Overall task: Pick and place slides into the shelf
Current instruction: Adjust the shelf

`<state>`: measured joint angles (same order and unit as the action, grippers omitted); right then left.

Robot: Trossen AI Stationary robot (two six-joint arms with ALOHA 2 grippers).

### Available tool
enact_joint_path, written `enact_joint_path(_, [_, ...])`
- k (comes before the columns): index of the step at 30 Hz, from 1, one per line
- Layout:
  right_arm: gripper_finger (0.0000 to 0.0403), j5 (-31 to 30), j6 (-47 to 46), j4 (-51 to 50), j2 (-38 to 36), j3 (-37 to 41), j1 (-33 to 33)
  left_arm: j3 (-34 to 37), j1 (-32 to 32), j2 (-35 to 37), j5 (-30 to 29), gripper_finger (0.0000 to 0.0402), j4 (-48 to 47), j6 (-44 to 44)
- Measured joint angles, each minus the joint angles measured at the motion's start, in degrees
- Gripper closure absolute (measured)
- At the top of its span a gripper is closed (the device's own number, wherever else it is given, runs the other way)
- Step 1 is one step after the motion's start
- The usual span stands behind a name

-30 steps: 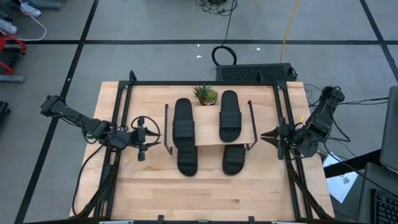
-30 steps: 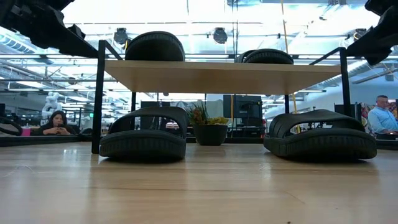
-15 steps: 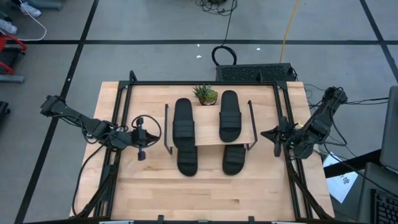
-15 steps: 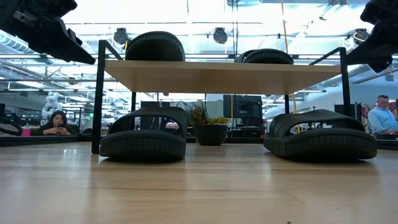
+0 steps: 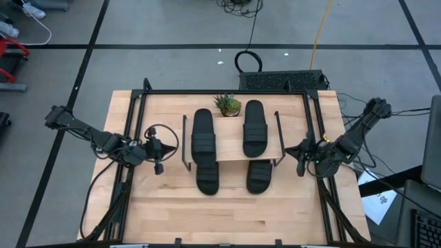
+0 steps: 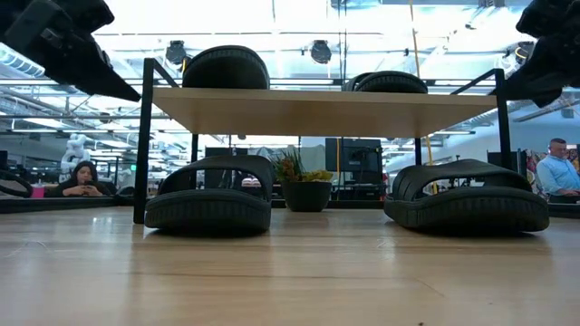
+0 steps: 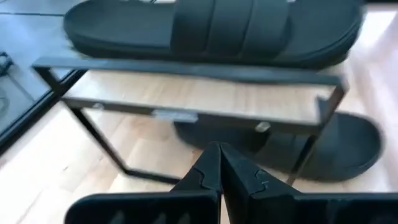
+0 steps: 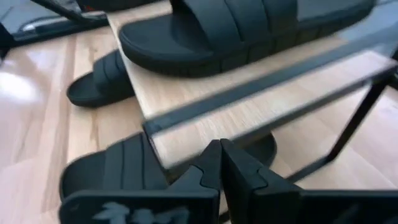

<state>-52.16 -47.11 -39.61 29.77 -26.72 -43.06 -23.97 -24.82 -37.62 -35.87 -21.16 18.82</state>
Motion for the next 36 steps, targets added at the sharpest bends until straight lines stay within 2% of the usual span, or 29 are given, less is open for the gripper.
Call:
enact_joint_path(4, [0.0403,2.93,5.17,3.92,0.96,0.00,2.17,-0.02,0.05,-2.53,4.14,0.0401,5.12,-2.24])
enact_joint_path(11, [0.0403,4.56,7.28,5.58,3.38,0.00,5.35,-0.02,2.11,-9.66,5.05,0.0401,9.67,-4.13])
enact_joint_path(16, [0.0403,6.63,9.79,8.54,4.08,0.00,5.94,-0.02,3.99,-12.41,8.81,0.0401,12.88,-4.86])
enact_joint_path(23, [0.0403,10.36,11.97,12.02,5.28,0.02,5.92,-0.02,4.48,-13.85,11.48,0.0401,14.01,-4.75])
enact_joint_path(36, [0.0403,11.62,10.75,12.79,6.12,0.00,5.87,-0.01,4.44,-14.71,15.04,0.0401,15.34,-4.80])
